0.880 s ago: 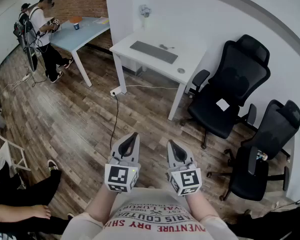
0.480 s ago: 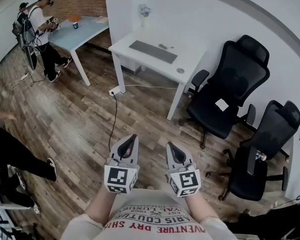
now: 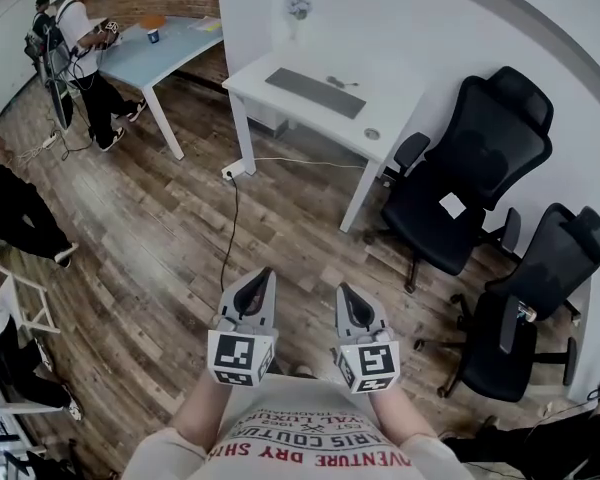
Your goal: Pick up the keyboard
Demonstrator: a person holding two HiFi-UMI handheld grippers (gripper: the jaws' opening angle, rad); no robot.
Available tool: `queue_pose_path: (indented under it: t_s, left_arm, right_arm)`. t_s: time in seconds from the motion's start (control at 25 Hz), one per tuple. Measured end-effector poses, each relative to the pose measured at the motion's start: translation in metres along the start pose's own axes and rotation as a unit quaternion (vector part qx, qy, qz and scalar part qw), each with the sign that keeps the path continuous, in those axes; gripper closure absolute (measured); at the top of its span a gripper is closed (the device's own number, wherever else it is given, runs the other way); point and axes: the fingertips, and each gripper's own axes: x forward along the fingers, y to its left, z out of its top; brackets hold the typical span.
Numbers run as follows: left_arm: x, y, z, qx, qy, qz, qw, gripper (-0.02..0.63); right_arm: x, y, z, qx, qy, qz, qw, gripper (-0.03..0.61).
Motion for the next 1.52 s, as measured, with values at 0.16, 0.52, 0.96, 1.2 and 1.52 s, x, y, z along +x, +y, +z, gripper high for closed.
queue_pose_path:
  t_s: [0.16,0.52,0.96,1.2,1.52]
  left_arm:
    - [0.015,0.025,0.001,-0.002,0.006,0.003,1.0000,0.586]
    - [0.067,0.108,0.017,-0.009,0.004,-0.011,0.9999,0.586]
    - [0.118,0.238,0.033,-0.016,-0.001,-0.045,0.9989,0.586]
    - [0.141,0.285,0.025,-0.035,0.009,-0.043,0.9984,0.586]
    - [0.204,0.313,0.022,-0.036,0.018,-0.016,0.9991,0.586]
  right_arm:
    - [0.027,0.000,0.002,0.010,0.012,-0.007,1.000,0.554]
    - [0.116,0.010,0.020,0.017,0.019,-0.024,0.999,0.554]
    - [0.237,0.051,0.049,0.027,0.017,-0.062,0.998,0.554]
    - [0.287,0.065,0.049,0.019,0.034,-0.052,0.998,0.554]
    - [0.356,0.026,0.050,0.022,0.035,-0.031,0.999,0.554]
